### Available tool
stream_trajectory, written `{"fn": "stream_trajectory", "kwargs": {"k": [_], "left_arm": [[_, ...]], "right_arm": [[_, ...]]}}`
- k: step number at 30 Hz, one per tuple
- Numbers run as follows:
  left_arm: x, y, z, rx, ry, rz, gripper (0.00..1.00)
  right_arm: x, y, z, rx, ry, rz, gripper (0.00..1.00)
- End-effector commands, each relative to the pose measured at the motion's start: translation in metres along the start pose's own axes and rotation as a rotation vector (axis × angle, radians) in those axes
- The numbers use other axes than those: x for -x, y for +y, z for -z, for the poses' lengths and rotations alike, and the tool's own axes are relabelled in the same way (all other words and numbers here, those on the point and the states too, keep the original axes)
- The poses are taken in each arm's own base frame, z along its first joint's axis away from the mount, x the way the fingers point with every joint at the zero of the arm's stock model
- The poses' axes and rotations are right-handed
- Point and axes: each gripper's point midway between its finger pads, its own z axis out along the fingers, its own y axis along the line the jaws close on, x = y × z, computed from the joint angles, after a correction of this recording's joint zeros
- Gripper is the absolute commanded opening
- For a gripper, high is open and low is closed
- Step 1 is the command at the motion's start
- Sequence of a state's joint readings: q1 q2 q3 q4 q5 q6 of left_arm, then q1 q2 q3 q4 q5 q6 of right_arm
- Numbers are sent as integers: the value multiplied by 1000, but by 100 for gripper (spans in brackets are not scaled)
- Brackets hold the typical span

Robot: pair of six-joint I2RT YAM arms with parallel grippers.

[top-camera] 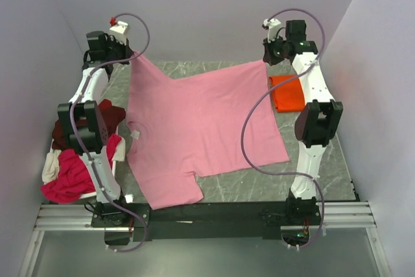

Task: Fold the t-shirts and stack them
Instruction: Flatten the tshirt out

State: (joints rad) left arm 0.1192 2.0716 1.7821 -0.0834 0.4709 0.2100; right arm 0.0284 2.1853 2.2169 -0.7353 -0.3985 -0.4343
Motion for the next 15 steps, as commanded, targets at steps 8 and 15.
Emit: {"fn": "stream_trajectory", "kwargs": {"k": [8, 15], "left_arm": [[173, -28, 124, 52, -397, -137, 0], [265, -68, 238, 85, -645, -174, 0]], "right_arm": [[101, 48, 150, 12, -323, 98, 0], [148, 91, 279, -30, -539, 209, 0]]}}
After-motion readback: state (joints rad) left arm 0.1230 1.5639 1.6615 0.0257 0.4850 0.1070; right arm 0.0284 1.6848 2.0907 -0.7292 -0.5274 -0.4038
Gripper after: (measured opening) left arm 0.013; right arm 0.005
